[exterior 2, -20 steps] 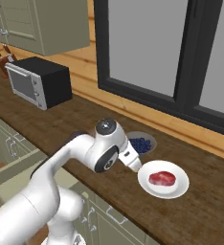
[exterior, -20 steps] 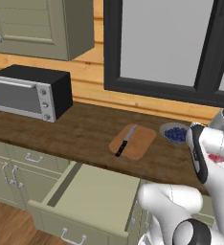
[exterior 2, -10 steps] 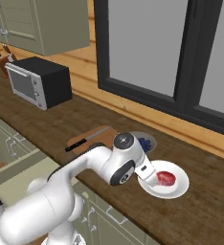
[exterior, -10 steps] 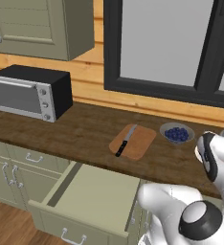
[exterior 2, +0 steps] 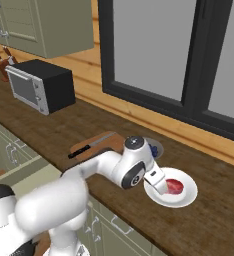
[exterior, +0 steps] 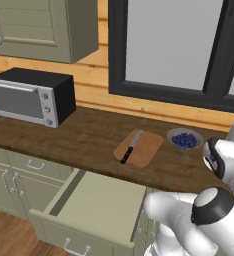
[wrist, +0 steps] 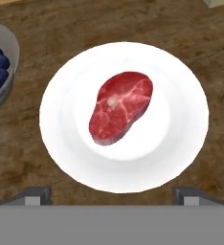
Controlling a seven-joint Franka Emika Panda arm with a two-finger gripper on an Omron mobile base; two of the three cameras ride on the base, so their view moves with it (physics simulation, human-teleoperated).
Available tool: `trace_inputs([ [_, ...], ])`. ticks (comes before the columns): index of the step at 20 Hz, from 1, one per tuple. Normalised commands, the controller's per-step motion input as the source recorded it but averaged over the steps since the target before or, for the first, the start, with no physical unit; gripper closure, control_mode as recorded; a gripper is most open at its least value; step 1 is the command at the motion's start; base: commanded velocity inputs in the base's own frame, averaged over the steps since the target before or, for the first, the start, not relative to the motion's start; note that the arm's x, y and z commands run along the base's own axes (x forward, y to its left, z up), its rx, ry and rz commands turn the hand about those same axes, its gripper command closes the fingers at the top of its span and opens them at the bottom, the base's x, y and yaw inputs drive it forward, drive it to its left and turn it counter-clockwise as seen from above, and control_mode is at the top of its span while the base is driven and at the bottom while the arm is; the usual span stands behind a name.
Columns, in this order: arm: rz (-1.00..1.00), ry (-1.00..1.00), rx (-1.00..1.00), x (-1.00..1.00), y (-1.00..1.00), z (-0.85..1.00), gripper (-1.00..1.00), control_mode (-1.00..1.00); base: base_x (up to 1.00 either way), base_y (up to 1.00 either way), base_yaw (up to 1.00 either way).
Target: Pick up the knife from the drawer and place it on the cutting board. Then place the meat from the plate to the cutting board.
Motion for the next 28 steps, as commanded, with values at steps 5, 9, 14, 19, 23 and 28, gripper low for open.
trace_inputs([
  [5,0.0,0.0,0.0,0.22,-0.11,-0.34,-1.0,-1.0,0.0,0.0,0.0],
  [9,0.0,0.0,0.0,0.18,-0.22,-0.31,-1.0,-1.0,0.0,0.0,0.0],
  [14,0.0,0.01,0.0,0.21,-0.18,-0.22,-1.0,-1.0,0.0,0.0,0.0],
  [19,0.0,0.05,0.0,0.24,-0.17,-0.14,-1.0,-1.0,0.0,0.0,0.0],
  [23,0.0,0.04,0.0,0.16,-0.24,-0.13,-1.0,-1.0,0.0,0.0,0.0],
  [28,0.0,0.02,0.0,0.07,-0.24,-0.16,-1.0,-1.0,0.0,0.0,0.0],
])
